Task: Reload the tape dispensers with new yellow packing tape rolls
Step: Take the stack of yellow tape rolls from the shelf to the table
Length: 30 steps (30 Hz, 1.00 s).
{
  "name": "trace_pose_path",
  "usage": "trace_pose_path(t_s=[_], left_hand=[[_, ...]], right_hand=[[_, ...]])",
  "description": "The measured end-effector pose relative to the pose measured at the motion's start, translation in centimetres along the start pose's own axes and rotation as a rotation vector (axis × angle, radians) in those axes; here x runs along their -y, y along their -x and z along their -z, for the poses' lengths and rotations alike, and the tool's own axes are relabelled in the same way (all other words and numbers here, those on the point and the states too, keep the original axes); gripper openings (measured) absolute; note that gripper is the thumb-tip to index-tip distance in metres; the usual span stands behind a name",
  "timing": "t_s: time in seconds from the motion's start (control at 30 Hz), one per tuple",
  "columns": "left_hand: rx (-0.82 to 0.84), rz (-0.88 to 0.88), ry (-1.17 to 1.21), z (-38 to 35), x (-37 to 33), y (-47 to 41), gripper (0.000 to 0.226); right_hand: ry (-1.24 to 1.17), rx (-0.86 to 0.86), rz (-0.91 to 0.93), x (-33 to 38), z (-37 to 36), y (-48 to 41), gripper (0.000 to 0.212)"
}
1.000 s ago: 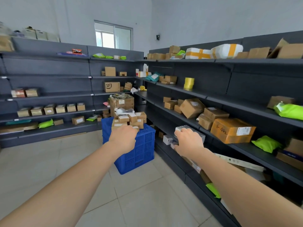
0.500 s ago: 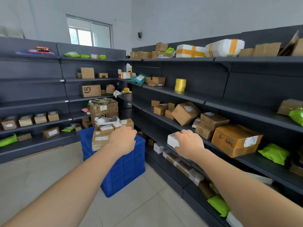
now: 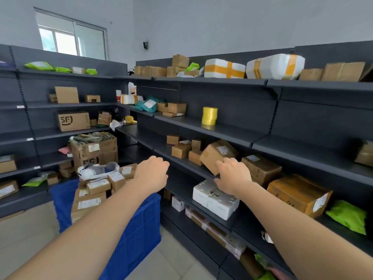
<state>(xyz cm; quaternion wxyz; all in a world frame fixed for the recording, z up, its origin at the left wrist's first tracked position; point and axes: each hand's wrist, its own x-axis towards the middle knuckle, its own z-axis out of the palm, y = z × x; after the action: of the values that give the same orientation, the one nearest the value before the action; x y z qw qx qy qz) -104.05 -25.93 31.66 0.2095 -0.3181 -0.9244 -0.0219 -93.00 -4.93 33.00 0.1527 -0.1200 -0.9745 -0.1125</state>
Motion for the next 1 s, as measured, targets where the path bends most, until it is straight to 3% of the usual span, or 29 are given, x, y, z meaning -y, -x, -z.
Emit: trace_pose_path(t_s=[0.23,0.5,1.0], left_hand=[[-0.036,-0.041,0.014,-4.6,0.7,-12.3,0.034],[-0.067,-0.061,0.071,-7.9,0.3,-26.9,0.028],[-0.102,-0.167,0.148,-16.9,1.4,-50.4,0.036]], right_hand=[[0.021,-0.031,-0.029,-4.3,-4.0,-11.8,0.043],[0.072,-0.077,-0.058,-10.5,-7.2,-24.9,0.029],[0.105,-0.034,-0.166,-17.6,-14.3,-45.2,0.043]])
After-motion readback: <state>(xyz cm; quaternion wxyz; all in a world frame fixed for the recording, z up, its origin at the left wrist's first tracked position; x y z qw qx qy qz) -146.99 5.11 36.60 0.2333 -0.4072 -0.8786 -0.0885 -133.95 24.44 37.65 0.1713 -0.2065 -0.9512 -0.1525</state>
